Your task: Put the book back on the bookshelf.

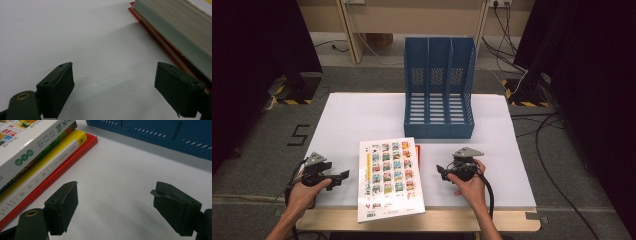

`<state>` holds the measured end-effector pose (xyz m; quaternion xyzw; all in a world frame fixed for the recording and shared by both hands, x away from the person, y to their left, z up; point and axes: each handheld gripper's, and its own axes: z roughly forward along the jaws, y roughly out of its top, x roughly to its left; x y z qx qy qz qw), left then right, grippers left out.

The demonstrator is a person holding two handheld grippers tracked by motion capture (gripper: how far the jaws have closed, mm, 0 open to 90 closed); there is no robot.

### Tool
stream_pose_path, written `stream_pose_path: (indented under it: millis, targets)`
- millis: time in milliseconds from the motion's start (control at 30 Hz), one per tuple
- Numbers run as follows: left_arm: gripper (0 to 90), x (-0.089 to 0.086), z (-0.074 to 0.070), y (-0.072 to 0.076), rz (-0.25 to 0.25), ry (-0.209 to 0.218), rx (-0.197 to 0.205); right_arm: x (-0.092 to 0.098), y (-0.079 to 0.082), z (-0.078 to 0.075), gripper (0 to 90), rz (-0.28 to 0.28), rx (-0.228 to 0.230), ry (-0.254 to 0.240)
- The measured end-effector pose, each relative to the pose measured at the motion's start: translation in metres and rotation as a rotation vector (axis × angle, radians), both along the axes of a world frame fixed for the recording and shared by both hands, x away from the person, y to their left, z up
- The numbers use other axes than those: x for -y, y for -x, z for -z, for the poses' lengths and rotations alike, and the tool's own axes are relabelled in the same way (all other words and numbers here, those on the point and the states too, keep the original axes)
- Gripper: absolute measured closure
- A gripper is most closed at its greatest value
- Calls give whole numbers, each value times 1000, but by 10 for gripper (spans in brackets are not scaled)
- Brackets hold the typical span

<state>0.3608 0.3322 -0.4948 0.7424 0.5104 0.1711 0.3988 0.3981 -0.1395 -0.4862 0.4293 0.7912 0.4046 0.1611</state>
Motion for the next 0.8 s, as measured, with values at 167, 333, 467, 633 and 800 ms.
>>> stream_pose_path:
  millis: [167,333,467,633,800]
  targets:
    - [151,10,-8,6,34,41,10,-8,5,-6,219,-28,6,-47]
    - [151,22,-13,10,85,58,8,-15,10,-11,223,-52,-2,-94]
    - [152,28,-14,13,106,32,17,-20,13,-14,225,-68,0,-105]
    - [160,28,-15,13,100,50,9,-24,15,-15,226,-86,-6,-123]
    - [185,30,-16,14,102,62,13,-32,16,-17,220,-118,-28,-186]
